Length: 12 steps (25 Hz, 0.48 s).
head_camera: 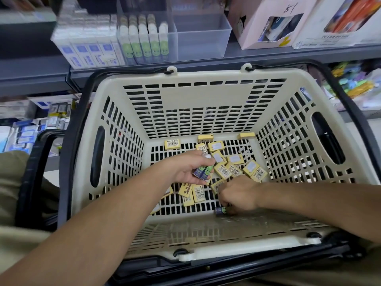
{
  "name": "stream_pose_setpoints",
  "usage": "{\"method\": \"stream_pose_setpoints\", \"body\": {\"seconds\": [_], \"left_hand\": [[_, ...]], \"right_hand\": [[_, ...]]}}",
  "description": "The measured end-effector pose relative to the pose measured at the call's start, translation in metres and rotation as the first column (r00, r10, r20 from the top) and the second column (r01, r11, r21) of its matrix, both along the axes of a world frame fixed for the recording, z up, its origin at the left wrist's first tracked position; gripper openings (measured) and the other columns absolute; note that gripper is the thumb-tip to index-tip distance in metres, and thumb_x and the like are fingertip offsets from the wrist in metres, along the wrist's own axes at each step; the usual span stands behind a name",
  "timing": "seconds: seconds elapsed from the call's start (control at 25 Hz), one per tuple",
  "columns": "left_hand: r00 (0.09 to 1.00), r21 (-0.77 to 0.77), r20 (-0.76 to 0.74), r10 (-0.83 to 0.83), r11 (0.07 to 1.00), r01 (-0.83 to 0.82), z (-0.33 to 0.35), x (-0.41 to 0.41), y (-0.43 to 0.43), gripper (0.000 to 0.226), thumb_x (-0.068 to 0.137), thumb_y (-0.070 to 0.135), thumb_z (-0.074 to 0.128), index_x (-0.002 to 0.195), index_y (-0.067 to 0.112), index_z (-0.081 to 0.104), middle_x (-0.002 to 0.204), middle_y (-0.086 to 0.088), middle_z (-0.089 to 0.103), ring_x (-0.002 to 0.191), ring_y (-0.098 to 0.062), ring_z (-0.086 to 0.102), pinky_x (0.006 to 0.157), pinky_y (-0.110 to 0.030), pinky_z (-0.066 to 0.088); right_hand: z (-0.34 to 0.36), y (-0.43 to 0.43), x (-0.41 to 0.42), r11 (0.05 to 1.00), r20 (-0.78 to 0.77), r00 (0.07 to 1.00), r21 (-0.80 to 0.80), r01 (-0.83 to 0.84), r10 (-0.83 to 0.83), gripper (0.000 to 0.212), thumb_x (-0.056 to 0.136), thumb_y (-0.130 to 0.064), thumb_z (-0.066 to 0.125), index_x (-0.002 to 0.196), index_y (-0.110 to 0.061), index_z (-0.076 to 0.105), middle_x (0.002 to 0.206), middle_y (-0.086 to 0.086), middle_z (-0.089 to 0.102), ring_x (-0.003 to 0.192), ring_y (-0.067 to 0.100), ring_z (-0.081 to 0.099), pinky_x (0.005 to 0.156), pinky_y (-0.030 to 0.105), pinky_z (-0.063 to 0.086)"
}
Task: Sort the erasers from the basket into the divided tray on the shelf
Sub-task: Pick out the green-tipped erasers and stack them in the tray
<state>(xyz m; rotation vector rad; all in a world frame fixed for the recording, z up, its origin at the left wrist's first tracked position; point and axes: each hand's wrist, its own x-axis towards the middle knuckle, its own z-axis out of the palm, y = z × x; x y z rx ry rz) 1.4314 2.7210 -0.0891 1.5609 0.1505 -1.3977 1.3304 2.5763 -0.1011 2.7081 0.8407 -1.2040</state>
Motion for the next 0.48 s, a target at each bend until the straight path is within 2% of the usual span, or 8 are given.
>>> {"method": "stream_pose_setpoints", "body": {"seconds": [0.08,0.16,0.24,0.32,0.4,0.44,0.48], "left_hand": [[0.999,-0.005,0.009,0.046,0.999,-0.046,0.002,0.002,0.002,0.041,0.084,0.016,0.068,0.118,0.014,0.047,0.091,-0.007,0.066,0.073,-0.016,0.063,0.056,-0.028,0.055],[0.997,-0.003,0.046,0.062,0.998,-0.062,0.006,0.005,0.002,0.041,0.079,0.008,0.072,0.114,0.011,0.051,0.087,-0.007,0.065,0.072,-0.016,0.062,0.058,-0.028,0.054],[0.991,0.030,0.131,0.035,0.999,-0.039,0.014,0.010,0.000,0.031,0.078,0.005,0.072,0.102,0.011,0.053,0.080,-0.008,0.063,0.066,-0.014,0.061,0.053,-0.025,0.052],[0.964,0.078,0.260,-0.060,0.996,0.041,0.029,0.017,-0.002,0.027,0.078,0.006,0.071,0.094,0.013,0.051,0.076,-0.007,0.062,0.060,-0.012,0.059,0.047,-0.022,0.050],[0.925,0.087,0.355,-0.138,0.990,0.114,0.050,0.028,-0.003,0.024,0.079,0.007,0.071,0.091,0.015,0.051,0.073,-0.005,0.061,0.056,-0.009,0.059,0.045,-0.020,0.051],[0.908,0.083,0.391,-0.152,0.988,0.129,0.060,0.034,0.000,0.024,0.079,0.007,0.071,0.091,0.015,0.052,0.075,-0.004,0.060,0.056,-0.008,0.058,0.045,-0.020,0.051],[0.894,0.081,0.421,-0.153,0.988,0.131,0.070,0.039,0.004,0.024,0.079,0.008,0.071,0.093,0.015,0.053,0.078,-0.004,0.060,0.057,-0.008,0.058,0.044,-0.019,0.049]], "right_hand": [[0.003,-0.001,0.005,0.996,-0.056,0.995,0.010,0.086,-0.085,0.018,0.081,-0.026,0.060,0.096,-0.017,0.062,0.104,0.002,0.059,0.094,0.021,0.056,0.072,0.034,0.050],[0.011,-0.003,0.014,0.949,-0.151,0.944,0.074,0.307,-0.293,0.016,0.078,-0.028,0.064,0.089,-0.018,0.059,0.096,0.000,0.061,0.090,0.019,0.057,0.072,0.032,0.048],[0.025,-0.008,0.027,0.832,-0.211,0.853,0.201,0.517,-0.478,0.012,0.080,-0.024,0.064,0.087,-0.018,0.056,0.087,-0.001,0.060,0.081,0.016,0.058,0.069,0.027,0.048],[0.045,-0.013,0.042,0.652,-0.235,0.741,0.359,0.668,-0.630,0.003,0.084,-0.017,0.061,0.084,-0.020,0.060,0.077,-0.006,0.064,0.069,0.010,0.059,0.062,0.021,0.049],[0.061,-0.019,0.057,0.435,-0.281,0.617,0.501,0.748,-0.736,0.017,0.085,-0.010,0.059,0.078,-0.024,0.066,0.060,-0.010,0.065,0.055,0.004,0.056,0.052,0.017,0.046],[0.066,-0.020,0.062,0.381,-0.287,0.592,0.543,0.748,-0.753,0.021,0.085,-0.008,0.058,0.077,-0.024,0.067,0.057,-0.011,0.065,0.051,0.000,0.053,0.049,0.013,0.042],[0.069,-0.020,0.065,0.399,-0.261,0.610,0.557,0.728,-0.748,0.020,0.086,-0.007,0.058,0.079,-0.024,0.068,0.059,-0.012,0.065,0.050,-0.004,0.053,0.047,0.009,0.040]]}}
